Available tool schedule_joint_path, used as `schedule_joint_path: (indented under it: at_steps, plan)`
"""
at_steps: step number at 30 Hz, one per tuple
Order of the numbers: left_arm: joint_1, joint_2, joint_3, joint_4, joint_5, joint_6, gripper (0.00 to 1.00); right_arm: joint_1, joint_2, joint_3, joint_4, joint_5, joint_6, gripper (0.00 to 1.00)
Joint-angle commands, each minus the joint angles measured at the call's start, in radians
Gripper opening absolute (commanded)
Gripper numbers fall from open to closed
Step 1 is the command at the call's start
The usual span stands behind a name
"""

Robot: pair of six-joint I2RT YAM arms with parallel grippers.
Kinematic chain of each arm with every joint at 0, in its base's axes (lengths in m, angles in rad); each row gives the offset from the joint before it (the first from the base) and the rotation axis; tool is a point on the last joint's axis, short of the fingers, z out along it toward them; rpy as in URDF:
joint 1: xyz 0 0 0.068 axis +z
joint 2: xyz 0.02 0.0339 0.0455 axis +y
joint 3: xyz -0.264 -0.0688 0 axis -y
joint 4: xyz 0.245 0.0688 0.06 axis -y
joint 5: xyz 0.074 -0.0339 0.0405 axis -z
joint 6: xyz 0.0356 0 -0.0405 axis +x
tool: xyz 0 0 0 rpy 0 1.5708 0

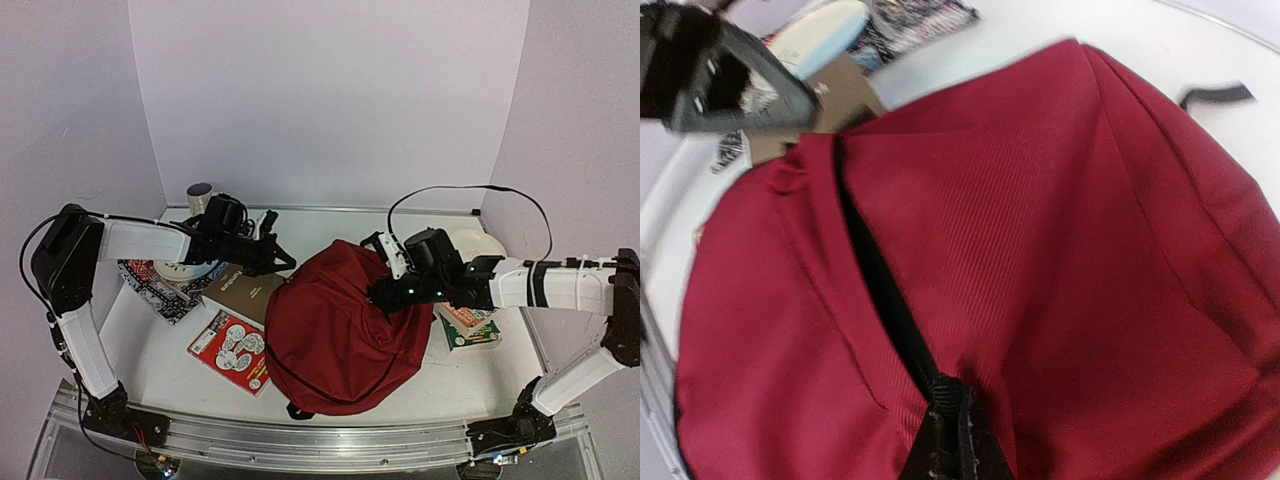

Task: Pack the student bag
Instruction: Zip the lower front pocket of the student bag.

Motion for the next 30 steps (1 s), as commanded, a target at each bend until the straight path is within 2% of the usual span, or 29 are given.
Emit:
schedule_joint_path:
  at_steps: [1,11,17,19,26,30]
  plan:
    - [0.083,-0.054,-0.023,0.035,-0.133,-0.029,0.0,-0.032,-0.088,-0.047,-0.102,0.118,0.03,0.0]
    - [0.124,-0.052,0.001,-0.026,-0.25,-0.033,0.0,-0.097,-0.24,-0.153,-0.114,0.253,0.092,0.0]
    - [0.086,-0.039,0.045,-0.032,-0.219,0.044,0.01,-0.101,-0.203,-0.123,-0.049,0.121,0.03,0.0]
    - [0.059,-0.037,0.061,-0.032,-0.224,0.077,0.09,-0.102,-0.175,-0.108,-0.03,0.085,0.019,0.0]
    - [-0.061,-0.028,0.093,-0.032,-0.256,0.153,0.47,-0.101,-0.164,-0.067,-0.006,0.006,0.004,0.0]
    - [-0.092,-0.016,0.092,-0.032,-0.267,0.188,0.63,-0.101,-0.155,-0.053,0.008,-0.038,-0.005,0.0]
